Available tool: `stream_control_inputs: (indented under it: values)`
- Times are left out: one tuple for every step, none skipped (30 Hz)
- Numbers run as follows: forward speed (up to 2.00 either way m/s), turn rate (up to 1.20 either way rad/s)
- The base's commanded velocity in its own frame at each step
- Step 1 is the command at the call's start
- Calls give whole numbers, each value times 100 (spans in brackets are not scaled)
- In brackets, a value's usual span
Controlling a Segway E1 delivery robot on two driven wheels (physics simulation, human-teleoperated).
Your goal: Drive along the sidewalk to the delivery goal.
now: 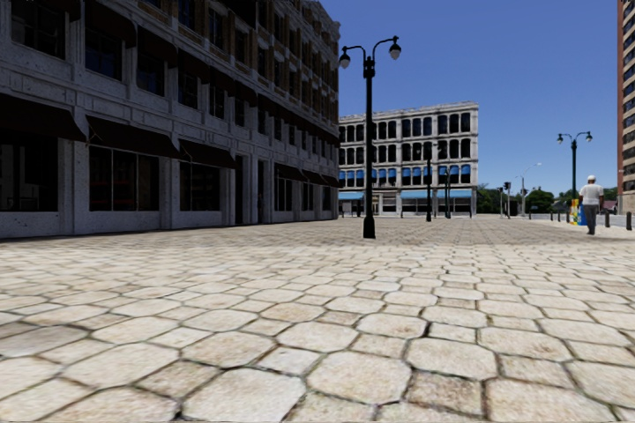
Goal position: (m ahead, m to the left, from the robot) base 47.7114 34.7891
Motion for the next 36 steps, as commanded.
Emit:
stream_control_inputs:
  values:
    - [146, 38]
    - [146, 38]
    - [146, 39]
    - [146, 40]
    - [146, 41]
    - [146, 41]
    - [146, 41]
    - [146, 43]
    - [146, 45]
    - [146, 45]
    - [146, 47]
    - [146, 47]
    - [150, 47]
    - [150, 47]
    - [154, 48]
    - [155, 48]
    - [155, 48]
    - [156, 48]
    - [156, 48]
    - [156, 48]
    - [156, 48]
    - [156, 48]
    - [156, 48]
    - [156, 48]
    - [156, 48]
    - [157, 48]
    - [157, 48]
    - [157, 49]
    - [157, 49]
    - [157, 49]
    - [157, 50]
    - [158, 51]
    - [158, 51]
    - [160, 54]
    - [162, 56]
    - [165, 58]
